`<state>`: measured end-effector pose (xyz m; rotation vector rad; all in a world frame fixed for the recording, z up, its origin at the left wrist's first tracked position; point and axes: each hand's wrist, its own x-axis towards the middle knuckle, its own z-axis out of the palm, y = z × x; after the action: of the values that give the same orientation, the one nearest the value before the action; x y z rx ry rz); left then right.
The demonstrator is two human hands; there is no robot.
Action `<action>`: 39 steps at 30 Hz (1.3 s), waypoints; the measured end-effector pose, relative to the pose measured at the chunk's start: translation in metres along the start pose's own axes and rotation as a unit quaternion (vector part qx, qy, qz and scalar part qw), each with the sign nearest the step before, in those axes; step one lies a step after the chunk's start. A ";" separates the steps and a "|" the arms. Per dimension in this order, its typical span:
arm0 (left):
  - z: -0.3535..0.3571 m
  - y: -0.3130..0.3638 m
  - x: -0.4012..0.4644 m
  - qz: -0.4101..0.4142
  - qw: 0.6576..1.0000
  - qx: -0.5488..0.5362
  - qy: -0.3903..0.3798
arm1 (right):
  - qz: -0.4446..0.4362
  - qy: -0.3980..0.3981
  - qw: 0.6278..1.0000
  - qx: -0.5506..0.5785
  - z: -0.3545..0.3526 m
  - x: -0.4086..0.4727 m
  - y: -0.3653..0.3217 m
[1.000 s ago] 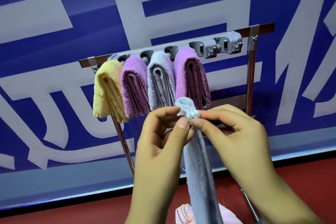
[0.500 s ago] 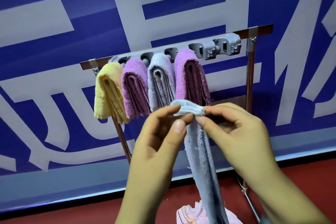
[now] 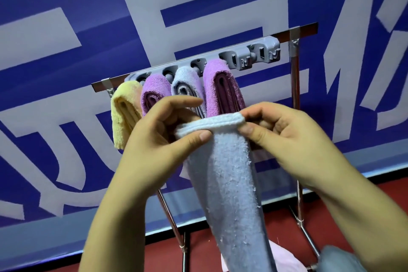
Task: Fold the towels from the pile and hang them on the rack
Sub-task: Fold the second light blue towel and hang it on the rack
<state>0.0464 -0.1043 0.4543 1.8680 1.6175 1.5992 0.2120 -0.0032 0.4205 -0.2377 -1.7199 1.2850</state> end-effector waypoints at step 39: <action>-0.018 0.034 0.044 -0.014 0.945 0.313 -0.097 | -0.033 0.012 0.979 -0.203 -0.002 -0.055 0.114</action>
<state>0.0444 -0.0912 0.5110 2.1740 2.2143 0.8955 0.2023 0.0121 0.2956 -0.4244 -1.9416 0.8694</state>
